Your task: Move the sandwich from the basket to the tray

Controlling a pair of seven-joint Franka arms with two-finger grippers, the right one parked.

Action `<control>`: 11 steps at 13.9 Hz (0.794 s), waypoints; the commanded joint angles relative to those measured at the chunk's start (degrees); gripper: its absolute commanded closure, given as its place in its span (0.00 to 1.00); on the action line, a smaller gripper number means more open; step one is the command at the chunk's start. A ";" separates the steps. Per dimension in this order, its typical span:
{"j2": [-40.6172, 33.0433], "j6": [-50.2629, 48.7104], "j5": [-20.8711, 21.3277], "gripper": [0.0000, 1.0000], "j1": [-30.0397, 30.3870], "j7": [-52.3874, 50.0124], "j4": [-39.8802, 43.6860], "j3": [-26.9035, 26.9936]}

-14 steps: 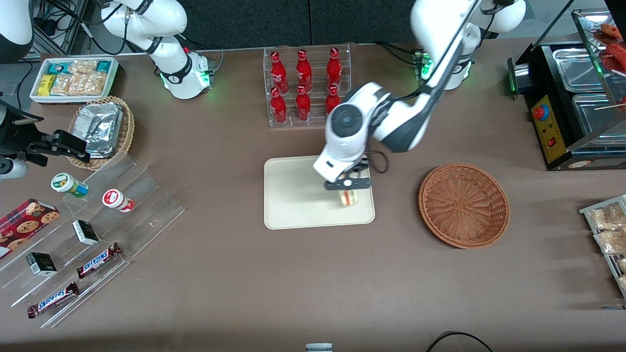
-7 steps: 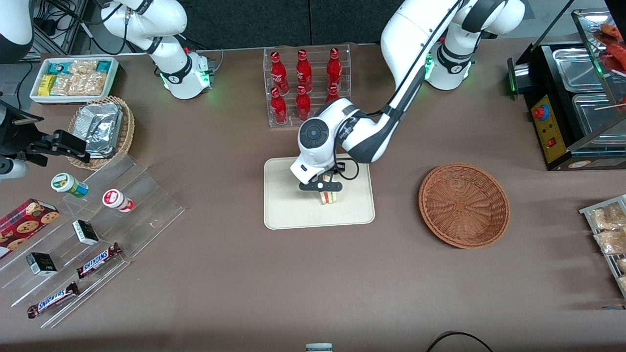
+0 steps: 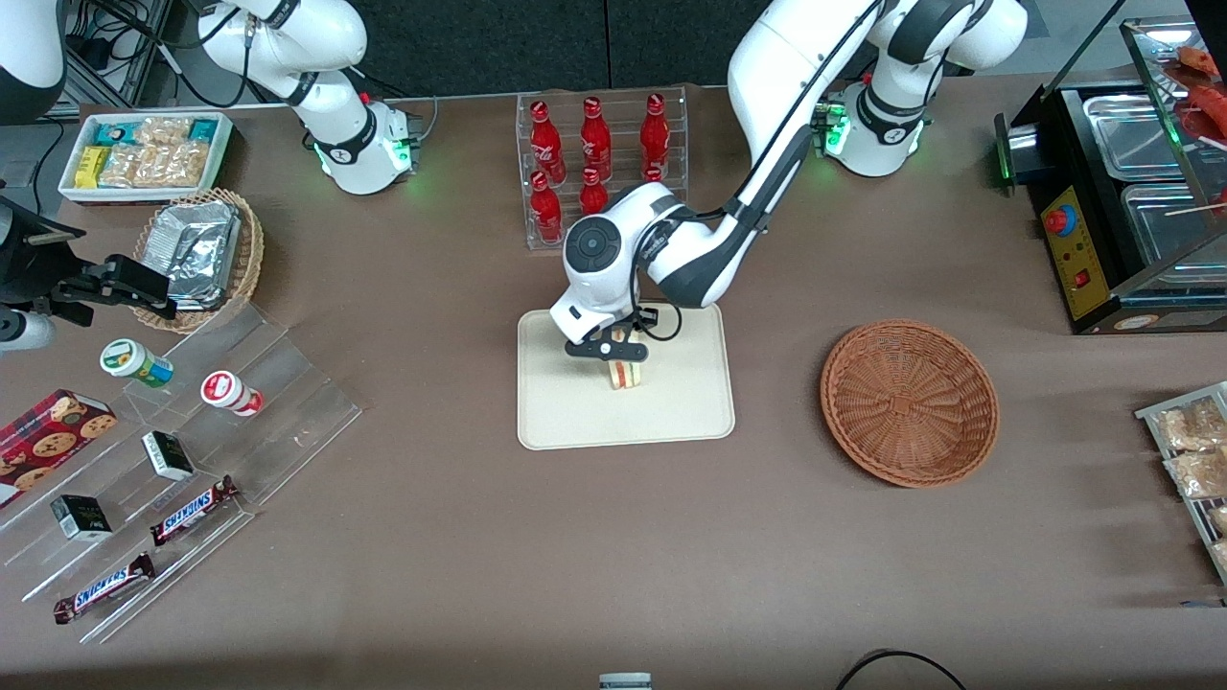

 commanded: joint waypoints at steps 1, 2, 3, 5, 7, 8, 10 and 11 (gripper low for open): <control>0.89 0.09 0.45 0.01 -0.80 0.17 1.71 0.99; 0.37 -0.26 0.54 0.01 -0.72 -0.18 2.32 1.08; -0.33 -1.13 0.54 0.01 -0.37 -0.36 3.19 1.25; -3.22 -5.60 0.54 0.00 0.16 -1.23 3.55 1.60; -8.14 -11.13 0.45 0.00 1.65 -1.41 3.38 3.27; -10.51 -14.47 0.19 0.00 2.96 -1.41 3.38 3.54; -14.91 -20.45 -0.08 0.00 6.56 -1.24 3.29 3.54; -16.93 -23.52 0.01 0.00 8.58 -0.80 3.12 3.54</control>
